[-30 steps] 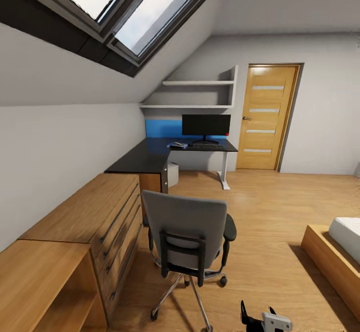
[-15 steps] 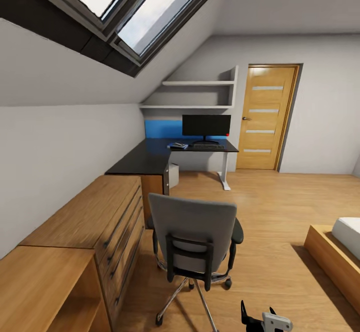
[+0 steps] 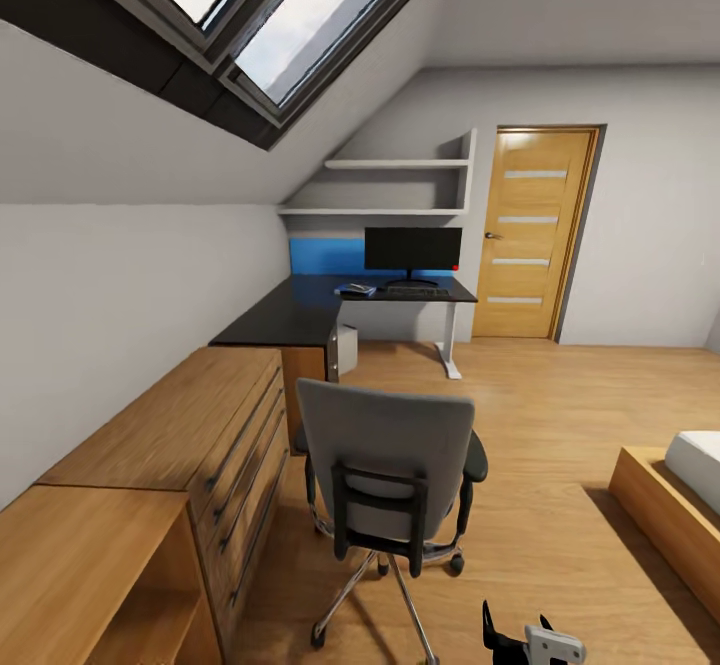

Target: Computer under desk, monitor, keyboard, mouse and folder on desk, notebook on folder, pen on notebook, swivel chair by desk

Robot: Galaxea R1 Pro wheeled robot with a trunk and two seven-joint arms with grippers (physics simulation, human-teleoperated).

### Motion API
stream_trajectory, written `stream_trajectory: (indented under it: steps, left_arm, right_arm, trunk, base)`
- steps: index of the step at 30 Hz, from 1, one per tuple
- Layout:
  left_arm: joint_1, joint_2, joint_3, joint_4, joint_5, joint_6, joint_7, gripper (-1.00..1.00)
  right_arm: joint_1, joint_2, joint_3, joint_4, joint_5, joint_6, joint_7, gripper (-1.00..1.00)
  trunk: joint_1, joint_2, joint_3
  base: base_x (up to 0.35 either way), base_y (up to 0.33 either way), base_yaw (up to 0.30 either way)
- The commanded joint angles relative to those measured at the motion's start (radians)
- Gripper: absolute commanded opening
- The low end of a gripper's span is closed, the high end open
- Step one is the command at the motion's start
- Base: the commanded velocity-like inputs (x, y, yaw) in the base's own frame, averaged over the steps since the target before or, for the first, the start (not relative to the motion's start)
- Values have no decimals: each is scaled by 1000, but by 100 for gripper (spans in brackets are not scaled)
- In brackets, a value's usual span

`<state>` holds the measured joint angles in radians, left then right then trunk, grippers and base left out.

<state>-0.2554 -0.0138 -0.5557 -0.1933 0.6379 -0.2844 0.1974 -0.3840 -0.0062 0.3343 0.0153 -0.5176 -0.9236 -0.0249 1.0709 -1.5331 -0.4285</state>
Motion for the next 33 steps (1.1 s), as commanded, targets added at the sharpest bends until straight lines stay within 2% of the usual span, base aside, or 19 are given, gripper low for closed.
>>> stream_trajectory:
  steps: [1, 6, 14, 33]
  left_arm:
    - [-1, 0, -8, 0, 5, -4, 6, 100]
    - [-1, 0, -7, 0, 5, -7, 7, 100]
    - [-1, 0, -7, 0, 5, -6, 7, 100]
    - [-1, 0, -10, 2, 9, 6, 7, 100]
  right_arm:
    - [-1, 0, 8, 2, -5, -3, -3, 100]
    - [-1, 1, 8, 2, -5, -3, -3, 100]
    - [-1, 5, 9, 2, -5, -4, -3, 100]
    - [-1, 2, 10, 2, -4, -3, -3, 100]
  trunk:
    - [4, -8, -4]
    - [23, -43, -20]
    - [54, -99, -42]
    - [127, -232, -102]
  base:
    - [0, 0, 0]
    - [0, 0, 0]
    - [0, 0, -151]
    - [0, 0, -8]
